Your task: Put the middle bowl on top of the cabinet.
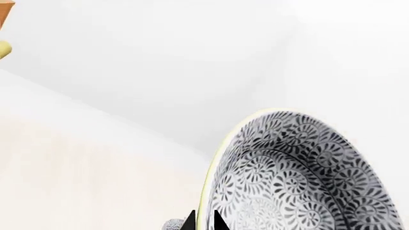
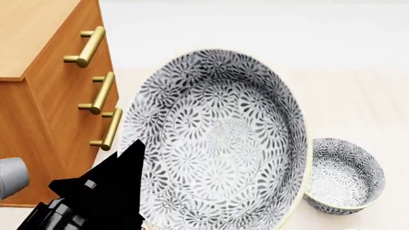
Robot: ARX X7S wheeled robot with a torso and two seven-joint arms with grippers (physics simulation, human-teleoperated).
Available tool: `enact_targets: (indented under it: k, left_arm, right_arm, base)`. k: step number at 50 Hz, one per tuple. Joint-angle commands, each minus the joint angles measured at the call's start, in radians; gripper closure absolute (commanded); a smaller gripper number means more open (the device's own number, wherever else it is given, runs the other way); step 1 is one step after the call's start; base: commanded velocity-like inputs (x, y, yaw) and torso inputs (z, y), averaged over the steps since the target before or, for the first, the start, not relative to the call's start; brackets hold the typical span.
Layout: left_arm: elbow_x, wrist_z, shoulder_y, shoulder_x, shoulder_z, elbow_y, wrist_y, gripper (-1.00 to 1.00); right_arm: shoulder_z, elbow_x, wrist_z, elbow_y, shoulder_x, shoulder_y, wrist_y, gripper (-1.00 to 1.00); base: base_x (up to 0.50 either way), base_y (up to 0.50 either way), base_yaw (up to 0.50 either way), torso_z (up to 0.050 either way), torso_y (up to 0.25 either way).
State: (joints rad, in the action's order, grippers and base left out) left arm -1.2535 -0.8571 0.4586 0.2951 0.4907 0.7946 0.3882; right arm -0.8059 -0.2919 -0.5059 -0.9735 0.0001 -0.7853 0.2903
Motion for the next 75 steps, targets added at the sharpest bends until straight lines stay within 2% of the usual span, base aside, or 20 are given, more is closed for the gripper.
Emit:
enact_targets:
  k: [1, 14, 15, 18, 21, 33, 36, 37, 45, 50, 53, 57, 63, 66, 75]
  left_arm:
    - [-0.144, -0.088, 0.156, 0.057, -0.068, 0.077, 0.009, 1.00]
    - [-0.424, -0.282, 0.462, 0.144, -0.131, 0.044, 0.034, 1.00]
    - [-0.467, -0.341, 0.509, 0.152, -0.124, 0.028, 0.042, 1.00]
    - [-0.555, -0.390, 0.571, 0.158, -0.129, -0.012, 0.029, 1.00]
    - [-0.630, -0.513, 0.657, 0.176, -0.110, -0.065, 0.036, 1.00]
    - [-0.743, -0.710, 0.870, 0.192, -0.052, -0.332, 0.002, 1.00]
    - [-0.787, -0.713, 0.976, 0.269, 0.089, -0.393, -0.116, 1.00]
    - [-0.839, -0.713, 1.036, 0.312, 0.195, -0.421, -0.208, 1.00]
    - [-0.972, -0.711, 1.279, 0.359, 0.468, -0.535, -0.394, 1.00]
    - [-1.018, -0.709, 1.400, 0.347, 0.553, -0.589, -0.416, 1.00]
    - [-1.056, -0.711, 1.490, 0.343, 0.655, -0.659, -0.467, 1.00]
    - [-1.098, -0.704, 1.542, 0.320, 0.747, -0.770, -0.480, 1.00]
    - [-1.132, -0.704, 1.580, 0.291, 0.841, -0.919, -0.481, 1.00]
    - [-1.076, -0.669, 1.601, 0.260, 0.892, -1.001, -0.450, 1.00]
    - [-1.078, -0.670, 1.622, 0.205, 0.955, -1.184, -0.391, 1.00]
  right_arm:
    - [0.010, 0.011, -0.007, -0.012, 0.000, 0.000, -0.009, -1.00]
    - [0.050, 0.052, -0.040, -0.047, 0.000, 0.000, -0.036, -1.00]
    - [0.055, 0.058, -0.043, -0.057, 0.000, 0.000, -0.044, -1.00]
    - [0.056, 0.061, -0.046, -0.062, 0.000, 0.000, -0.048, -1.00]
    - [0.067, 0.072, -0.054, -0.065, 0.000, 0.000, -0.050, -1.00]
    - [0.120, 0.119, -0.071, -0.072, 0.000, 0.000, -0.052, -1.00]
    - [0.129, 0.128, -0.075, -0.072, 0.000, 0.000, -0.050, -1.00]
    - [0.131, 0.130, -0.076, -0.072, 0.000, 0.000, -0.049, -1.00]
    - [0.166, 0.162, -0.086, -0.071, 0.000, 0.000, -0.051, -1.00]
    - [0.164, 0.159, -0.078, -0.071, 0.000, 0.000, -0.052, -1.00]
    - [0.151, 0.145, -0.073, -0.070, 0.000, 0.000, -0.050, -1.00]
    - [0.134, 0.128, -0.068, -0.070, 0.000, 0.000, -0.049, -1.00]
    - [0.136, 0.127, -0.066, -0.068, 0.000, 0.000, -0.050, -1.00]
    - [0.134, 0.126, -0.067, -0.065, 0.000, 0.000, -0.047, -1.00]
    - [0.136, 0.127, -0.071, -0.063, 0.000, 0.000, -0.048, -1.00]
  base:
    - [0.00, 0.00, 0.00, 0.033, 0.246]
    - [0.00, 0.00, 0.00, 0.005, 0.038]
    - [0.00, 0.00, 0.00, 0.000, 0.000]
    - [0.00, 0.00, 0.00, 0.000, 0.000]
    - [0.00, 0.00, 0.00, 0.000, 0.000]
    - [0.00, 0.00, 0.00, 0.000, 0.000]
    - [0.00, 0.00, 0.00, 0.000, 0.000]
    - [0.00, 0.00, 0.00, 0.000, 0.000]
    - [0.00, 0.00, 0.00, 0.000, 0.000]
    - [0.00, 0.00, 0.00, 0.000, 0.000]
    - [0.00, 0.00, 0.00, 0.000, 0.000]
    - [0.00, 0.00, 0.00, 0.000, 0.000]
    - [0.00, 0.00, 0.00, 0.000, 0.000]
    - [0.00, 0.00, 0.00, 0.000, 0.000]
    - [0.00, 0.00, 0.00, 0.000, 0.000]
